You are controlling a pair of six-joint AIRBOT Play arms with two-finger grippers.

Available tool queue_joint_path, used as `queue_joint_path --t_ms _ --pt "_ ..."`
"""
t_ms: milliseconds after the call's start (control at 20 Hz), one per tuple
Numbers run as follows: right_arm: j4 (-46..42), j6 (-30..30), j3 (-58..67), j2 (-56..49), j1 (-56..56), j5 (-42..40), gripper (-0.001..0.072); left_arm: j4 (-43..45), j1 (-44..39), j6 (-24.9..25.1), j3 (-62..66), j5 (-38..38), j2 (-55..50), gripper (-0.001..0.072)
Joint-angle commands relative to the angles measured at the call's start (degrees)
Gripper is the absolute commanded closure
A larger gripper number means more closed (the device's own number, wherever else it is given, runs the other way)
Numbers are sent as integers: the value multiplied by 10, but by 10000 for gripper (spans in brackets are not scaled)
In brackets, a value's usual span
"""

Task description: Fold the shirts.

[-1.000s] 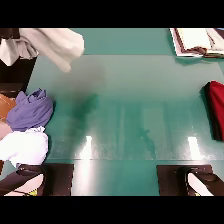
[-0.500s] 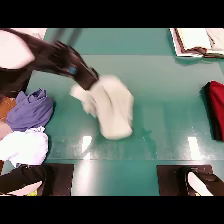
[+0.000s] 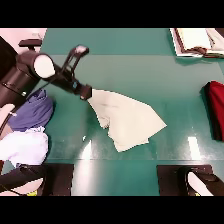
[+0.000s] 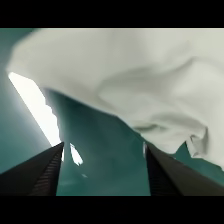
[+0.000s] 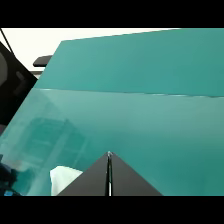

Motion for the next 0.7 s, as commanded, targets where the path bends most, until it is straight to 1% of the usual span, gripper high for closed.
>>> queue_joint_path --t_ms 0,150,250,350,550,650 --pt "0 0 0 -2 0 2 694 -135 34 0 -153 81 7 116" --pt "0 0 0 -2 0 2 694 -281 34 64 -261 182 3 116" --pt "0 0 0 -2 0 3 694 -336 34 104 -295 210 0 117" --pt "1 0 0 -2 0 5 694 -360 34 129 -301 219 -13 117" --pt "1 0 0 -2 0 12 694 -364 -2 139 -301 252 -37 127" --pt "1 0 0 -2 0 17 694 -364 -8 139 -300 258 -38 434"
